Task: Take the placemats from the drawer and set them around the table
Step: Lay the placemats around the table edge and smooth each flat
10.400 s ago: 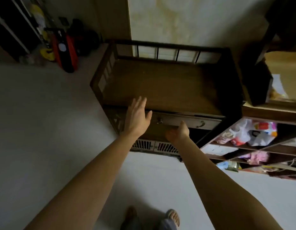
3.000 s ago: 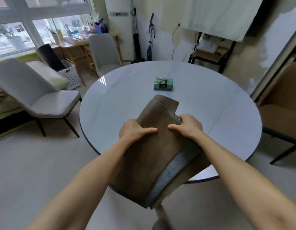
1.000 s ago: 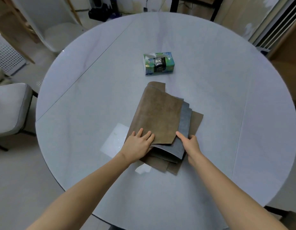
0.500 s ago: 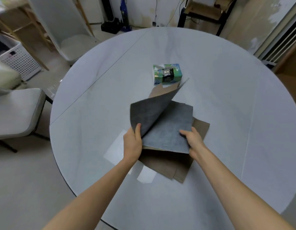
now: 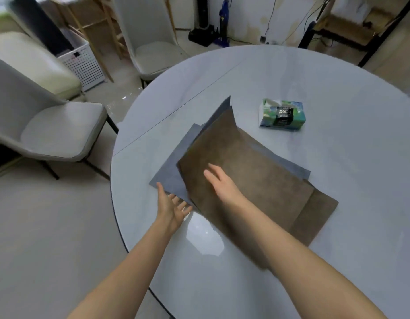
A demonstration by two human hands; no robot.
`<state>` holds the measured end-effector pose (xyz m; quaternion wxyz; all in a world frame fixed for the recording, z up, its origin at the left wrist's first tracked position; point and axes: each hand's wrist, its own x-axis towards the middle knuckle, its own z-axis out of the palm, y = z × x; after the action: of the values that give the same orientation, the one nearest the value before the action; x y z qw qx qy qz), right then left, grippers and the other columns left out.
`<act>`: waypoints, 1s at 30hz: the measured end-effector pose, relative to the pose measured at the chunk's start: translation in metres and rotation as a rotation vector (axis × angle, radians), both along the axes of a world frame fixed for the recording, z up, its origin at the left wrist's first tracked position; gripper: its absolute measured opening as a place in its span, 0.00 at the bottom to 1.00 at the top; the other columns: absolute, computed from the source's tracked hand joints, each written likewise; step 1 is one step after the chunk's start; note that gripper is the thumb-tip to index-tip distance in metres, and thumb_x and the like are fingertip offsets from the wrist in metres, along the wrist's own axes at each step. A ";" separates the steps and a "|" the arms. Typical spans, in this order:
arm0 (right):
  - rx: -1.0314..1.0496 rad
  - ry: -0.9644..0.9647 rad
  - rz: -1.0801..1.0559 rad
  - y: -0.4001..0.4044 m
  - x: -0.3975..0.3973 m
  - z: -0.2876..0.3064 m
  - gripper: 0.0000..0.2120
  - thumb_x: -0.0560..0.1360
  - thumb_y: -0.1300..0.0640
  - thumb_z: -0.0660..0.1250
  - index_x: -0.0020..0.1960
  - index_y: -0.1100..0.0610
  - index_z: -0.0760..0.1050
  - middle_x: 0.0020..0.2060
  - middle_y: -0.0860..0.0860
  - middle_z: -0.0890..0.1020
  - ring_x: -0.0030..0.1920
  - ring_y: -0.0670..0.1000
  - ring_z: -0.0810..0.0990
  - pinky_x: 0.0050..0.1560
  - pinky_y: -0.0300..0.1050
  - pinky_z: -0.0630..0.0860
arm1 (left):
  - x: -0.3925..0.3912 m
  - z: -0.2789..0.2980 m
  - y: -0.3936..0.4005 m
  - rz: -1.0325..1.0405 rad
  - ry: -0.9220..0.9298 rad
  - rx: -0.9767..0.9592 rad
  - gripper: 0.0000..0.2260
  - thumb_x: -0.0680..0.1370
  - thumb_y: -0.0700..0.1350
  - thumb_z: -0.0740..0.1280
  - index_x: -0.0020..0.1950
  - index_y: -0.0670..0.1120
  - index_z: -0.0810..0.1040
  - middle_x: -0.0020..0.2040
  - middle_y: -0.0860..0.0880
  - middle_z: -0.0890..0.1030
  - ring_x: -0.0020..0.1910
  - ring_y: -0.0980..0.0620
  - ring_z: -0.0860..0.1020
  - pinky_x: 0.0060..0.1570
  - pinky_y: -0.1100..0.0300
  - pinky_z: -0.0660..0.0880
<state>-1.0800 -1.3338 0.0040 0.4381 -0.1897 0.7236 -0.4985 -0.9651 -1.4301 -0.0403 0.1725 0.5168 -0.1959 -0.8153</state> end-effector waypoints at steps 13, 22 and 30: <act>0.862 1.120 0.511 0.074 0.041 -0.089 0.35 0.74 0.57 0.63 0.77 0.59 0.53 0.74 0.62 0.62 0.74 0.62 0.62 0.72 0.64 0.58 | -0.045 -0.026 0.029 -0.211 -0.363 -0.007 0.07 0.78 0.30 0.59 0.52 0.37 0.73 0.42 0.40 0.80 0.35 0.44 0.79 0.38 0.46 0.81; 0.858 1.064 0.519 0.078 -0.063 -0.074 0.31 0.81 0.65 0.49 0.78 0.52 0.40 0.76 0.64 0.49 0.75 0.65 0.53 0.72 0.61 0.58 | -0.115 -0.020 0.029 -0.185 -0.287 -0.036 0.13 0.79 0.28 0.55 0.62 0.31 0.71 0.54 0.35 0.80 0.41 0.38 0.80 0.42 0.43 0.79; 0.853 1.031 0.532 0.045 -0.148 -0.083 0.37 0.78 0.70 0.54 0.78 0.49 0.38 0.77 0.62 0.46 0.76 0.65 0.48 0.74 0.60 0.55 | -0.194 -0.039 -0.002 -0.247 -0.306 -0.144 0.14 0.81 0.32 0.57 0.66 0.32 0.69 0.60 0.34 0.78 0.37 0.39 0.81 0.52 0.42 0.79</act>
<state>-1.2279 -1.2885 -0.0791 0.1833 -0.3831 0.8994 0.1039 -1.1592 -1.4320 -0.0790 0.0760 0.5930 -0.3396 -0.7262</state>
